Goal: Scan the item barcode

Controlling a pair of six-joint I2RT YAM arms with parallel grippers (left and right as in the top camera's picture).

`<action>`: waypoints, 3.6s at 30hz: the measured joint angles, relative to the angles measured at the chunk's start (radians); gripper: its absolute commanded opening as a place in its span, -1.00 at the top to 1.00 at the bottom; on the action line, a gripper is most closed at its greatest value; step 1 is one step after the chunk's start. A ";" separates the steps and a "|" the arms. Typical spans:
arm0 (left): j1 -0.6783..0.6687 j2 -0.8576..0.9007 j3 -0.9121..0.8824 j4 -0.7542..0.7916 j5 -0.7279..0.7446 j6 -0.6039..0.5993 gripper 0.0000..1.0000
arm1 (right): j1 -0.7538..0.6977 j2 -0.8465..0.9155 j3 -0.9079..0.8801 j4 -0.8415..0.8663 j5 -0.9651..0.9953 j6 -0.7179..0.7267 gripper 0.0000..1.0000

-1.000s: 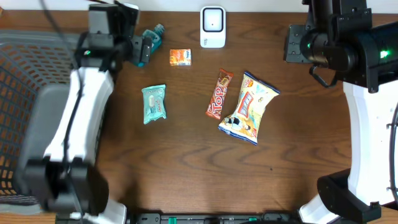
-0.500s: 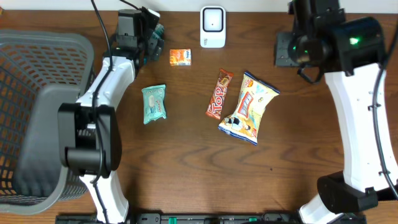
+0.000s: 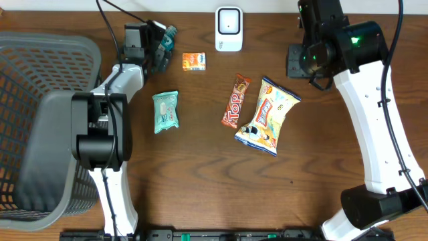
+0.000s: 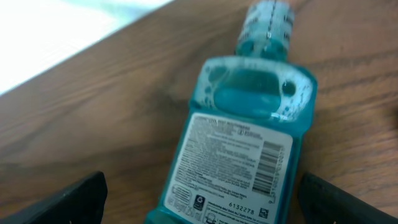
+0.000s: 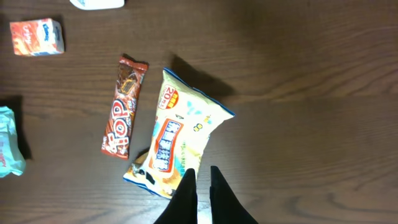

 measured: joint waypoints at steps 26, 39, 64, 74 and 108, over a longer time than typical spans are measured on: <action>0.028 0.031 0.011 -0.146 0.159 -0.095 -0.25 | 0.021 0.000 0.000 0.004 -0.004 0.045 0.86; 0.023 -0.209 -0.010 -0.401 0.134 -0.137 -0.19 | 0.021 0.000 0.000 -0.016 -0.004 0.046 0.89; -0.448 -0.582 -0.013 -0.740 0.138 -0.339 -0.15 | 0.021 0.000 0.000 -0.051 -0.004 -0.002 0.91; -0.671 -0.435 -0.034 -0.722 0.156 -0.364 -0.15 | 0.019 0.000 0.000 -0.060 -0.003 -0.025 0.95; -0.694 -0.531 -0.037 -0.813 -0.056 -0.395 -0.96 | -0.264 -0.200 -0.005 0.019 -0.270 -0.016 -0.99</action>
